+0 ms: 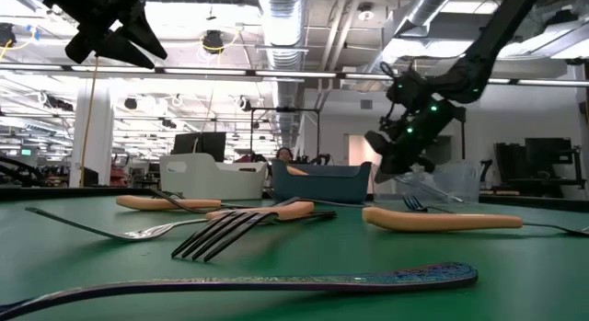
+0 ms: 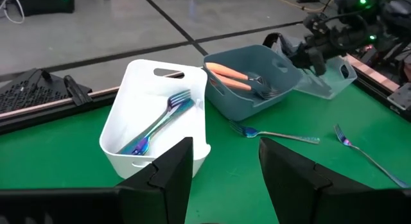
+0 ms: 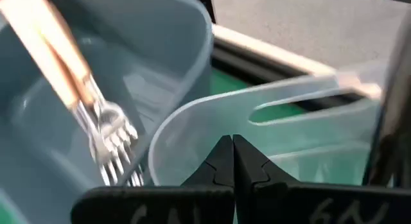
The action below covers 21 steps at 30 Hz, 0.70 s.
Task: Sort silverware by color (type)
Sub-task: Put the blue fork into the white bin
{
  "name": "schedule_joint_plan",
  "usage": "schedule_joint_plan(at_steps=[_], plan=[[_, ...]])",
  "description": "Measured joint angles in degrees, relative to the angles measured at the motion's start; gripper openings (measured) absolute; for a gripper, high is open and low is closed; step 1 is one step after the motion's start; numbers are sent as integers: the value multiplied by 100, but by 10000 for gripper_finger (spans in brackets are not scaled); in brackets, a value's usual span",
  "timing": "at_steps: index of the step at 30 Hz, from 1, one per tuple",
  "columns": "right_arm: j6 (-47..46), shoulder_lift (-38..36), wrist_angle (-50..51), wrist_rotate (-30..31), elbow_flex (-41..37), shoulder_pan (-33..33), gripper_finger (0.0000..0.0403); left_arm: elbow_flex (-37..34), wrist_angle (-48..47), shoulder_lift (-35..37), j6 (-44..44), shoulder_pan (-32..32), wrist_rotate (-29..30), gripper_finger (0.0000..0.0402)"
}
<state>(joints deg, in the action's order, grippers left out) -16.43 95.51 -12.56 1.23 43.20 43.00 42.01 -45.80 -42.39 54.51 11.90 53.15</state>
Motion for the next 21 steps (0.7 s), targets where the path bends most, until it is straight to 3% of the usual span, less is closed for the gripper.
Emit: schedule_joint_plan(at_steps=[9,14,21], plan=[[191,204,582,2,875,250,7,-1,0,0,-1,0,-20,162],[490,-173,1035,-19,887,430,7,1,-1,0,-16,0,-13,162],[640,-1091,1741,-545,892,413,8,0,-24,1,-23,0,7,162]])
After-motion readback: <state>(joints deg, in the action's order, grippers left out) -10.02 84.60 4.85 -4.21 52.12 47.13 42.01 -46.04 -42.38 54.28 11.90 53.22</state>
